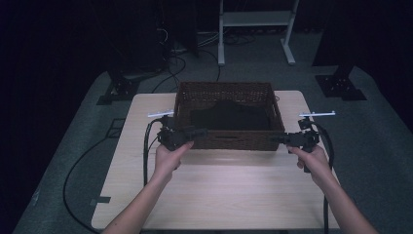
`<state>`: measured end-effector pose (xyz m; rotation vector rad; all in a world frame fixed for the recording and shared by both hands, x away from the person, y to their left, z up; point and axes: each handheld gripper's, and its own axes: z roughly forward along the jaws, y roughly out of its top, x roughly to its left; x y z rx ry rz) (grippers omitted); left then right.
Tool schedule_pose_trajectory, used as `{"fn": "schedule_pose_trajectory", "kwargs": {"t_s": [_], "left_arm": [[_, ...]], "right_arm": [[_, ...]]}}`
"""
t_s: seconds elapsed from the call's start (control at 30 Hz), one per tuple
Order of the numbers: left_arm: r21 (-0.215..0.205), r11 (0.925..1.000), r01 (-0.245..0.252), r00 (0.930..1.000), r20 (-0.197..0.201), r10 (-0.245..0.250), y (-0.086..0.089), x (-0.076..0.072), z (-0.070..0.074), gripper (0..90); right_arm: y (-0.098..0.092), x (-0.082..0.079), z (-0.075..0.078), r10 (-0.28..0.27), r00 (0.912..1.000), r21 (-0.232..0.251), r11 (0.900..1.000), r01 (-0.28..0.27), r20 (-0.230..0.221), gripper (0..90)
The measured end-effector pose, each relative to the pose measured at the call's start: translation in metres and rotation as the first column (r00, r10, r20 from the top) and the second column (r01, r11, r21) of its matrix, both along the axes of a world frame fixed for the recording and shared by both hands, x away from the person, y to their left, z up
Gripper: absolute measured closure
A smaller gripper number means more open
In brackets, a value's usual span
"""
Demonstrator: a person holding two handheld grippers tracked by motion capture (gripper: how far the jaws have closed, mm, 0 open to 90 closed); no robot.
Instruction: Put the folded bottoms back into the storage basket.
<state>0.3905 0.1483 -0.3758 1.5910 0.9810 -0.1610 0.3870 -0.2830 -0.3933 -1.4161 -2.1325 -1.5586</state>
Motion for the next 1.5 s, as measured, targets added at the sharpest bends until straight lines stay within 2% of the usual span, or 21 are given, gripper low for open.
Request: {"fn": "schedule_pose_trajectory", "kwargs": {"t_s": [0.83, 1.5], "left_arm": [[-0.001, 0.9994, 0.035, 0.9991, -0.023, -0.035, 0.0, -0.02, -0.021, 8.3], [-0.015, 0.9996, 0.026, 0.9981, -0.055, -0.026, 0.011, -0.032, -0.043, 8.3]], "right_arm": [[-0.001, -0.024, -0.019, 0.026, 0.9996, 0.012, 1.0, -0.026, -0.008, 25.3], [-0.004, -0.035, -0.041, 0.035, 0.998, 0.002, 0.999, -0.035, -0.053, 25.1]]}}
